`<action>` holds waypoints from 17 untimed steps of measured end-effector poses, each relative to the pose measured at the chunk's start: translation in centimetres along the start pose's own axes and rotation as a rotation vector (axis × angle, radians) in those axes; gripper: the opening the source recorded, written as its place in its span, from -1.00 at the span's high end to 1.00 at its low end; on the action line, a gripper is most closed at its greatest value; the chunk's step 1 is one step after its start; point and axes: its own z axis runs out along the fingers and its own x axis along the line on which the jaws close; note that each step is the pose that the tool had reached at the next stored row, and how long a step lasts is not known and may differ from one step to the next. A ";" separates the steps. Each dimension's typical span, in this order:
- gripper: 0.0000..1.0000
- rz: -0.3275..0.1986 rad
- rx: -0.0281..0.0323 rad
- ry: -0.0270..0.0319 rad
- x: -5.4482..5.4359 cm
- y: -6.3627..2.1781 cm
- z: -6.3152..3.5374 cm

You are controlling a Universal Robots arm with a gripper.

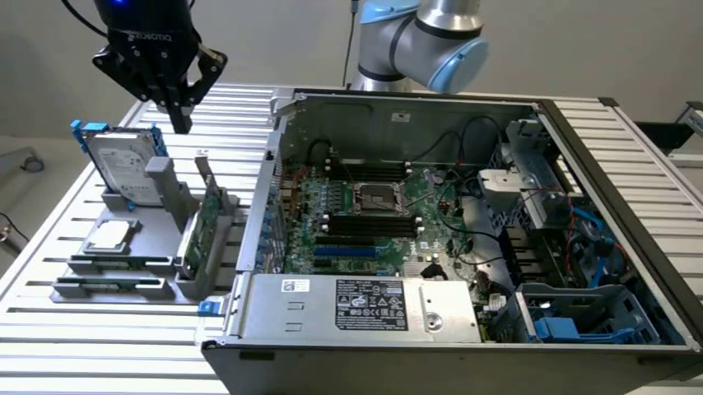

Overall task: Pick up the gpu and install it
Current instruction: 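Reach for the gpu, then pick up the gpu and move the gpu toward the slot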

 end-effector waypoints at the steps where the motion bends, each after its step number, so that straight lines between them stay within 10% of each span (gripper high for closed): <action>1: 0.79 -0.004 0.0041 0.0005 0.0 0.00 0.01; 4: 0.79 -0.012 0.0121 0.0007 0.3 0.00 0.06; 17: 0.79 -0.012 0.0122 0.0007 0.3 0.00 0.07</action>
